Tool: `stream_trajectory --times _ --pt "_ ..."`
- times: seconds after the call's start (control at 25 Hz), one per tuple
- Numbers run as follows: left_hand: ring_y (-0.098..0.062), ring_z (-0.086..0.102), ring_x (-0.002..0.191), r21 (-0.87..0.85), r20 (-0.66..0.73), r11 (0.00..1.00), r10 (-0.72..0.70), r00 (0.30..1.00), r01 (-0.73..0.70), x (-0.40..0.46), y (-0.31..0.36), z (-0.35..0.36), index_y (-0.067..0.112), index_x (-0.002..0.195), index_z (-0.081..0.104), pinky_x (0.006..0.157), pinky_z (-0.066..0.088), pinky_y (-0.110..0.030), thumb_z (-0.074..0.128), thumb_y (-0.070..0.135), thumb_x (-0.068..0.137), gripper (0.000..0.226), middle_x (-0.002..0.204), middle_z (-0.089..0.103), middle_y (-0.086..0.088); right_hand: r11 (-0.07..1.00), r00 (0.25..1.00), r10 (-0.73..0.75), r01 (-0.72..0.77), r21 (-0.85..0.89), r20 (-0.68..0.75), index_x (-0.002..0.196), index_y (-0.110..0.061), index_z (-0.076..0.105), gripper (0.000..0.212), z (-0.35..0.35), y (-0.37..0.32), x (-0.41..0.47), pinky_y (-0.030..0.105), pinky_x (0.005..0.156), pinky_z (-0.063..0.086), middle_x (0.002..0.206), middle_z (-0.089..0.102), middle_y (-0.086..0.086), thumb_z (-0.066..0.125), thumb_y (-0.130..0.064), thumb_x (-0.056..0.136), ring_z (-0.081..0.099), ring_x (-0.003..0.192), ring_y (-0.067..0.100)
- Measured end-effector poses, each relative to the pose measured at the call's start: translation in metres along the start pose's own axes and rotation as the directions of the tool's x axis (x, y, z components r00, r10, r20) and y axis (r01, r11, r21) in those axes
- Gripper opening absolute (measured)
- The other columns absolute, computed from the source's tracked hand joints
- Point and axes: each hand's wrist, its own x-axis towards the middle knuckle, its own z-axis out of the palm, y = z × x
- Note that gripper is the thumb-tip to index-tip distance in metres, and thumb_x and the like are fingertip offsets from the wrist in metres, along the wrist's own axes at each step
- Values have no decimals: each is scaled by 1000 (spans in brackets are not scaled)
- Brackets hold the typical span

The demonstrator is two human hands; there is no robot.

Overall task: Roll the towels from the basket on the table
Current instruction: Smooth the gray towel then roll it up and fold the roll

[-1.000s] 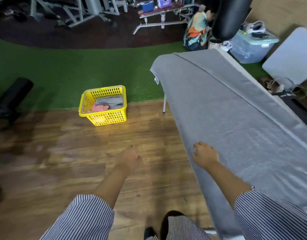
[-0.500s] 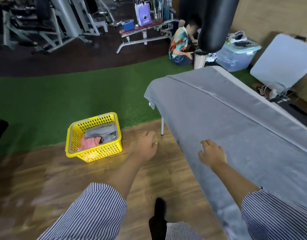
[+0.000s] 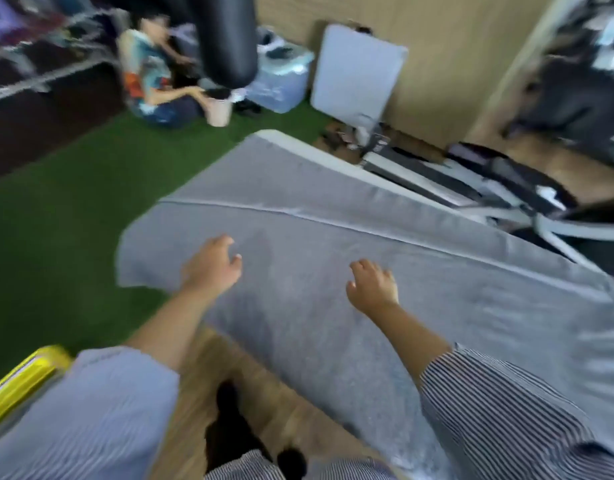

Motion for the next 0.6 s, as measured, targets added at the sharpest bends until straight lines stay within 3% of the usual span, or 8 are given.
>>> stream_trajectory --times 0.16,0.28,0.44,0.6 --pt "-38 54 117 12 93 979 200 975 -202 126 37 22 9 125 54 96 45 -48 56 27 91 38 126 58 -18 971 972 237 -237 -12 -2 126 -11 46 37 0 30 34 40 96 35 129 48 9 44 -23 91 48 117 28" --pt "-40 56 111 37 166 938 335 927 -346 215 52 29 9 121 56 92 46 -49 60 27 89 37 122 60 -20 902 902 430 -431 32 16 126 -11 45 36 -2 33 61 39 99 33 130 48 9 43 -21 92 46 120 27" --pt "-41 54 113 98 259 896 398 880 -434 319 63 36 11 123 55 95 44 -50 58 26 90 36 125 57 -17 819 821 571 -568 74 -11 124 -11 48 34 -5 37 99 39 98 34 126 50 10 43 -22 93 46 119 28" --pt "-46 52 113 193 287 866 400 870 -462 401 60 50 4 125 54 94 44 -51 58 16 91 36 126 55 -26 739 748 664 -658 146 8 121 -6 50 30 -7 49 146 40 92 39 122 51 13 40 -18 95 50 112 33"
